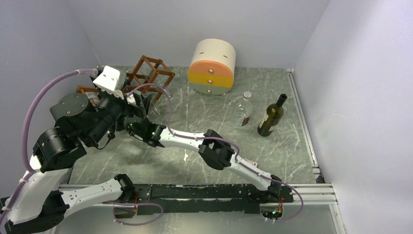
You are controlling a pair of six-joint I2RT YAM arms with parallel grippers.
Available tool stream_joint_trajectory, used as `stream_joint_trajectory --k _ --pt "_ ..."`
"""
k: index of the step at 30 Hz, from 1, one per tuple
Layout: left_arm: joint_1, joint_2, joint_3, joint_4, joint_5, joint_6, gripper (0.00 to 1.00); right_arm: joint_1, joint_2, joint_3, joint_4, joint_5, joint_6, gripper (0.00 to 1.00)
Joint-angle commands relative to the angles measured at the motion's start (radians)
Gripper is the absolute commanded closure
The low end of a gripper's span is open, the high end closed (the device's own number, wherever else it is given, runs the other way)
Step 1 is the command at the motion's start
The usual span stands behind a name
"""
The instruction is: Put the wine bottle on the wine rack
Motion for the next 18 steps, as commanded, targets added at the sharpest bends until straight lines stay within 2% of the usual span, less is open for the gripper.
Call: stream_joint_trajectory --k 1,9,12,18 --pt "-0.004 -0.013 0.020 0.016 0.002 -0.002 0.05 -0.006 -0.113 -0.049 0.007 -0.024 -0.034 0.42" --pt "-0.004 -0.039 0.040 0.069 0.059 0.021 0.05 -0.027 -0.332 -0.289 0.021 -0.050 -0.041 0.40" --pt "-0.004 -0.059 0.025 0.093 0.074 0.029 0.05 -0.046 -0.454 -0.460 0.041 -0.038 -0.033 0.41" --pt "-0.004 -0.099 -0.009 0.124 0.104 0.039 0.05 -0.054 -0.781 -0.861 0.018 0.103 -0.074 0.41"
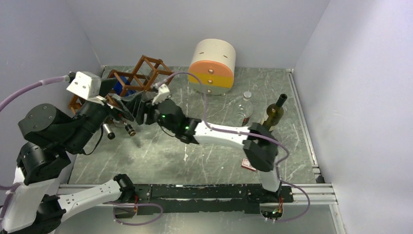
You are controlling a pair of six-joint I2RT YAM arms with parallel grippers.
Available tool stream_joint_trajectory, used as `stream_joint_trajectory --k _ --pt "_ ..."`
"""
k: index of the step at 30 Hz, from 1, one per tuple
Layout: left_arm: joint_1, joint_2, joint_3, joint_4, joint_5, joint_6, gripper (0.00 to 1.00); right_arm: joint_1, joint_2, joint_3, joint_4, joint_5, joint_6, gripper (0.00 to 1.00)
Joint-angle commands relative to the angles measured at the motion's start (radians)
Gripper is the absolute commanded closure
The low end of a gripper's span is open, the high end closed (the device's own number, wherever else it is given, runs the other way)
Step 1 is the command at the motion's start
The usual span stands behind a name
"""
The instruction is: Put the wine bottle on the wine rack
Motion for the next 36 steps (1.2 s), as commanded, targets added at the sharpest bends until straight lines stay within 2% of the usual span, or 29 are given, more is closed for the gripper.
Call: stream_joint_trajectory --k 1,6,10,12,17,21,25,32,36 --pt "-0.004 -0.026 -0.022 0.055 0.046 0.016 0.05 -0.005 -0.216 -0.216 -0.034 0.148 -0.040 0.41" --pt "-0.005 -0.062 -0.095 0.088 0.065 -0.005 0.05 -0.037 -0.374 -0.294 -0.314 0.339 -0.060 0.41" --pt "-0.005 -0.076 -0.171 0.096 0.065 -0.028 0.05 -0.109 -0.483 -0.255 -0.590 0.458 -0.065 0.38" --pt "-0.005 -0.081 -0.200 0.094 0.053 -0.035 0.05 -0.145 -0.551 -0.234 -0.676 0.524 -0.093 0.36" --pt "-0.004 -0.082 -0.273 0.125 -0.006 -0.054 0.05 -0.269 -0.702 -0.230 -0.714 0.544 -0.196 0.34" --pt "-0.005 -0.069 -0.340 0.189 -0.036 -0.079 0.05 -0.382 -0.725 -0.212 -0.743 0.572 -0.270 0.31" --pt "-0.005 -0.022 -0.396 0.252 -0.018 -0.098 0.05 -0.523 -0.709 -0.169 -0.820 0.600 -0.294 0.27" --pt "-0.004 0.053 -0.473 0.374 0.048 -0.121 0.05 -0.770 -0.785 -0.224 -0.805 0.590 -0.303 0.25" --pt "-0.004 0.082 -0.485 0.384 0.078 -0.130 0.05 -0.826 -0.816 -0.252 -0.796 0.612 -0.278 0.24"
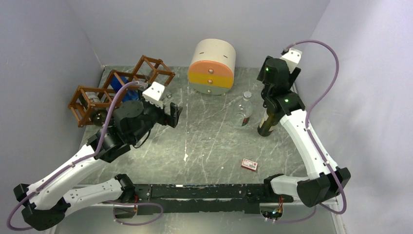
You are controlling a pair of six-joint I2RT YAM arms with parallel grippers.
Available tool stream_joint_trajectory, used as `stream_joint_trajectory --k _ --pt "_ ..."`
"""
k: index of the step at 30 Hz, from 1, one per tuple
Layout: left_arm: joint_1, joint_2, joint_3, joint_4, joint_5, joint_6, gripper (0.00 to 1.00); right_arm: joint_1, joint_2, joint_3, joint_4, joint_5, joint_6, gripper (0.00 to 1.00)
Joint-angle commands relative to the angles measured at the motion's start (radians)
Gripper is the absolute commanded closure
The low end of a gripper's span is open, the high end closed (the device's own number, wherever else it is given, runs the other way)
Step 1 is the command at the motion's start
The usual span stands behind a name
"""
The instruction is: Put the wine bottle on the wine rack
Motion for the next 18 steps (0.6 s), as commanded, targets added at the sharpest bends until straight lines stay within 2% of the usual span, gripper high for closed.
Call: stream_joint_trajectory --k 1,6,11,15,18 --pt "-0.005 0.008 0.000 0.078 0.043 -0.024 0.05 -0.046 -0.048 -0.027 -0.004 0.051 0.022 0.24" --pt "-0.003 0.001 0.000 0.048 -0.038 0.003 0.05 -0.136 -0.069 -0.089 -0.042 0.042 0.073 0.24" --pt "-0.004 0.010 0.007 0.049 0.026 0.033 0.05 -0.187 -0.100 -0.184 -0.074 -0.046 0.148 0.26" --pt "-0.003 0.003 -0.024 0.074 0.055 0.026 0.05 -0.192 -0.114 -0.223 -0.114 -0.092 0.168 0.36" --pt "-0.003 -0.006 -0.050 0.096 0.067 0.022 0.05 -0.192 -0.115 -0.232 -0.139 -0.084 0.162 0.47"
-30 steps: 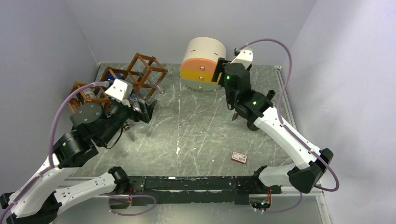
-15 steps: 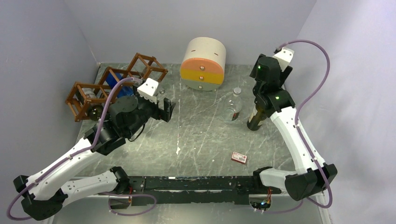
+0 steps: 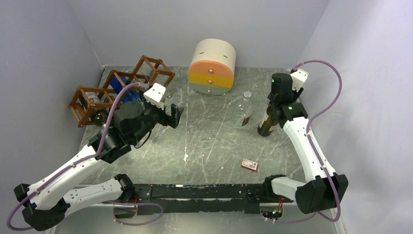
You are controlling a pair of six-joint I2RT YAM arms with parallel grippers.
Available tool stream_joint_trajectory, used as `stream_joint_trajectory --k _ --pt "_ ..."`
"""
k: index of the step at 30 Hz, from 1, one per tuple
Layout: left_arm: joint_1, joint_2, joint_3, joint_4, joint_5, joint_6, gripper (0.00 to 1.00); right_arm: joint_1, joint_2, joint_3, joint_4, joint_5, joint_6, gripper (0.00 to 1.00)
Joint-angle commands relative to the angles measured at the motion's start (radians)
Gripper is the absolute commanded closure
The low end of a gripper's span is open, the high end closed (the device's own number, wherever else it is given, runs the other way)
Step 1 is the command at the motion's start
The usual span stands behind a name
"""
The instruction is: Put the wine bottle on the wine rack
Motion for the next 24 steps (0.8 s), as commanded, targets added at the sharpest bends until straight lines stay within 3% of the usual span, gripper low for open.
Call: stream_joint_trajectory --k 1,7,10,16,24 --pt "-0.003 -0.017 -0.037 0.063 0.038 0.003 0.05 -0.008 -0.029 -0.008 -0.056 -0.001 0.024 0.52" --pt "-0.004 -0.021 -0.049 0.069 0.059 -0.014 0.05 -0.006 -0.038 0.030 -0.103 0.057 0.000 0.89" --pt "-0.004 -0.018 -0.049 0.076 0.066 -0.022 0.05 -0.007 -0.036 0.074 -0.120 0.067 -0.018 1.00" --pt "-0.003 -0.004 -0.072 0.131 0.126 -0.039 0.05 -0.006 -0.063 0.157 -0.154 -0.015 -0.045 1.00" --pt "-0.003 0.084 -0.105 0.245 0.203 -0.050 0.05 -0.005 -0.112 0.198 -0.238 -0.328 -0.056 1.00"
